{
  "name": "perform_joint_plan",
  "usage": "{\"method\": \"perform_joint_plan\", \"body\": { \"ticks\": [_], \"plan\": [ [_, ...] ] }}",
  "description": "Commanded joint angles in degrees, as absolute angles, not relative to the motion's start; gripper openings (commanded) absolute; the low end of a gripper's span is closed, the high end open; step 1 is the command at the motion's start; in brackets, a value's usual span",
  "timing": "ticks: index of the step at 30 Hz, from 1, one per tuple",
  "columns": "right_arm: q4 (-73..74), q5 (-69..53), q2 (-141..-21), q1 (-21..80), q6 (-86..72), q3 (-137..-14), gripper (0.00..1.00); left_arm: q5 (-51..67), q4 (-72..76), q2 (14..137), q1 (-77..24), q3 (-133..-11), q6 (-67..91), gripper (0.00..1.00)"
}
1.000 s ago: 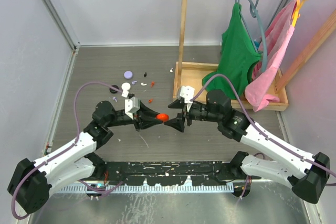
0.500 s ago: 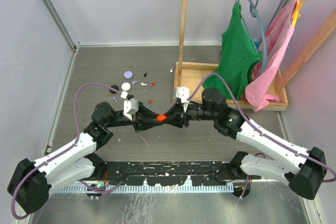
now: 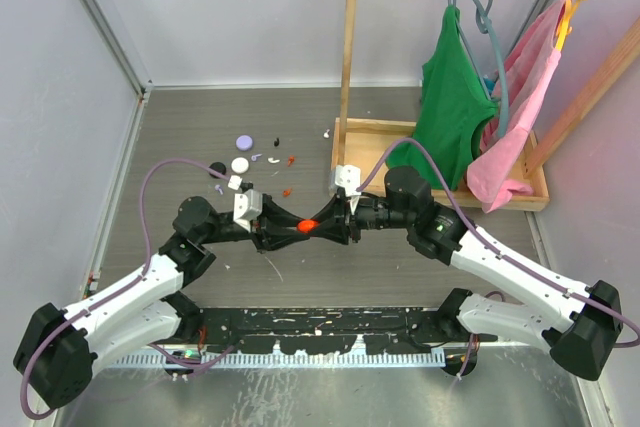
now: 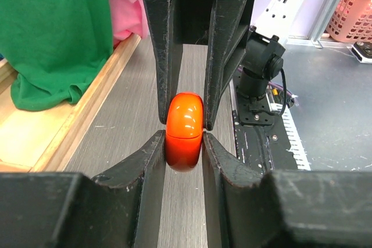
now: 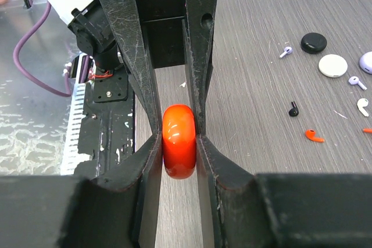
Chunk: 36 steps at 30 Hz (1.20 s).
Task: Insert the wireless bluetooth earbuds into the charging case
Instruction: Open the charging case.
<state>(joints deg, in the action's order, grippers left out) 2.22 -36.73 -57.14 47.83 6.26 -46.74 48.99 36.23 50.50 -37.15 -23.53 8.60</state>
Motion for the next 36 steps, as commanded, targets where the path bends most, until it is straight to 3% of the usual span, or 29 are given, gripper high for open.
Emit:
{"method": "perform_joint_plan", "body": {
  "ticks": [1,14,19,24,33,36],
  "plan": [
    [-1.1,-37.8,-56.4,48.0,5.8,-49.7,0.10,47.5,38.9,50.8,-37.4,-23.8,8.6,0.30],
    [-1.8,-37.2,-56.3,47.9,5.7,-49.1,0.10,44.6,36.2,51.1,-37.4,-24.7,8.9,0.34],
    [-2.1,-37.1,-56.6,48.0,5.5,-48.8,0.11,45.2,36.2,51.0,-37.4,-24.8,8.9,0.16],
    [-2.2,-35.6,-56.2,47.9,5.1,-48.9,0.21,46.8,35.0,51.0,-37.4,-24.7,7.0,0.00],
    [-0.9,-31.2,-55.8,47.6,4.5,-49.2,0.46,49.0,35.0,48.8,-37.7,-23.0,4.1,0.00],
    [-0.6,-30.4,-56.0,47.3,4.2,-49.4,0.50,49.0,35.1,47.8,-37.9,-22.6,3.8,0.00]
  ]
}}
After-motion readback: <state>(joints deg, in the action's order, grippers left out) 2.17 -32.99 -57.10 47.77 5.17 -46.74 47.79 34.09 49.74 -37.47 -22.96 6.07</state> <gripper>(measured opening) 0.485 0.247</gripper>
